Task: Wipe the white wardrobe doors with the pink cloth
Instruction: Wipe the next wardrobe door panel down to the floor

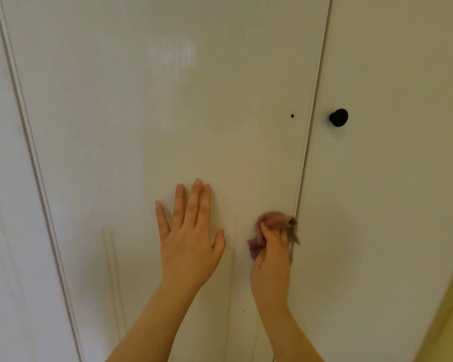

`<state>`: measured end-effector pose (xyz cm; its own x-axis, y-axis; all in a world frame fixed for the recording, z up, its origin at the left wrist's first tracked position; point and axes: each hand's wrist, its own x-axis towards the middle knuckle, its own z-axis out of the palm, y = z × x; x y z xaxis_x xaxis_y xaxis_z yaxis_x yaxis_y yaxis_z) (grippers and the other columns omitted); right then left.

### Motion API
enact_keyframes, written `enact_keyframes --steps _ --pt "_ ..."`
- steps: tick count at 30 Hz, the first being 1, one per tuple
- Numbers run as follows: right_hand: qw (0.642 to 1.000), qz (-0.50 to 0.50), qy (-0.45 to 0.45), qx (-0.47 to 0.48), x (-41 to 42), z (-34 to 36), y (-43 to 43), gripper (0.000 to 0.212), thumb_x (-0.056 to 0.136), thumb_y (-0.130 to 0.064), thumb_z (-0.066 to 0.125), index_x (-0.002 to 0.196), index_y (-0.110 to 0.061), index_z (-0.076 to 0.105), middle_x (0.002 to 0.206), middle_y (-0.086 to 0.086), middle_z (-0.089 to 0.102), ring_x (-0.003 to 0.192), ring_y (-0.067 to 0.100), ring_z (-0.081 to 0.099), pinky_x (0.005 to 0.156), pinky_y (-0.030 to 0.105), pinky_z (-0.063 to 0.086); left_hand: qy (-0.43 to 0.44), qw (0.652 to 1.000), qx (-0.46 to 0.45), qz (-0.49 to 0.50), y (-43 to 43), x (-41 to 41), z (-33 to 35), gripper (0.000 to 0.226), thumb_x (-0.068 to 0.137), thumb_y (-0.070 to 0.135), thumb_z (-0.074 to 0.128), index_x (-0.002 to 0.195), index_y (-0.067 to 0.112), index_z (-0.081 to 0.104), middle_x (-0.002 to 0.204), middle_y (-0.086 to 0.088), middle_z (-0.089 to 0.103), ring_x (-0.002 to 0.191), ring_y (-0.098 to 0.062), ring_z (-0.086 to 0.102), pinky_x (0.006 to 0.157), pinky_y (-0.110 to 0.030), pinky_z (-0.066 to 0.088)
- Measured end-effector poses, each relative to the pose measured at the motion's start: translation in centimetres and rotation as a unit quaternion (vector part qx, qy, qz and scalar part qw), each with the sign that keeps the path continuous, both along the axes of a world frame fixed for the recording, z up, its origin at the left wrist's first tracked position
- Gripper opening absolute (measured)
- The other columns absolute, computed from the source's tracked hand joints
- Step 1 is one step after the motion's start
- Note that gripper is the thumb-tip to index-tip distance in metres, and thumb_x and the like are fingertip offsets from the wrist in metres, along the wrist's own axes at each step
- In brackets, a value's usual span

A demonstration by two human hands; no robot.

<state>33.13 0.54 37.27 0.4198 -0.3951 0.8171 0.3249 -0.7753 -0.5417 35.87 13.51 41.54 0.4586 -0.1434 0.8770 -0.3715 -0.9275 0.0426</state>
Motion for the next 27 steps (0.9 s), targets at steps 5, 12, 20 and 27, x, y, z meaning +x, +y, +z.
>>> enact_keyframes --steps 5,12,20,27 --pt "0.999 -0.003 -0.003 0.041 1.2 5.1 -1.8 0.046 0.08 -0.006 0.035 0.12 -0.006 0.059 0.144 0.014 0.039 0.124 0.038 0.046 0.096 0.052 0.043 -0.008 1.0 -0.022 0.005 0.2 -0.4 0.2 0.078 0.08 0.043 0.039 0.148 0.012 0.017 0.154 -0.004 0.015 0.142 -0.028 0.011 0.113 -0.049 -0.001" --pt "1.0 -0.002 0.007 -0.003 -0.5 -2.5 0.3 0.042 0.079 0.002 0.043 0.117 -0.003 0.06 0.13 0.006 0.047 0.115 0.046 0.053 0.081 0.062 0.049 0.031 0.998 -0.054 0.021 1.3 -1.1 -1.6 0.078 0.079 0.043 0.038 0.147 0.011 0.018 0.154 -0.004 0.016 0.142 -0.028 0.011 0.112 -0.048 -0.002" --pt "0.999 -0.012 -0.025 0.016 1.0 1.2 -0.5 0.042 0.085 -0.01 0.036 0.12 -0.007 0.059 0.135 0.015 0.051 0.12 0.042 0.051 0.089 0.057 0.047 0.049 0.997 -0.058 0.032 1.3 -1.5 -1.5 0.08 0.078 0.046 0.037 0.148 0.013 0.016 0.156 -0.004 0.01 0.146 -0.019 -0.01 0.112 -0.046 -0.006" --pt "0.999 0.008 -0.029 -0.012 0.8 4.4 1.1 0.041 0.08 0.001 0.043 0.117 0.004 0.059 0.133 0.014 0.046 0.12 0.047 0.047 0.092 0.058 0.044 0.055 0.996 -0.066 0.037 2.1 -1.4 -1.7 0.081 0.078 0.045 0.037 0.149 0.014 0.012 0.156 -0.003 0.008 0.145 -0.02 -0.007 0.112 -0.046 -0.006"
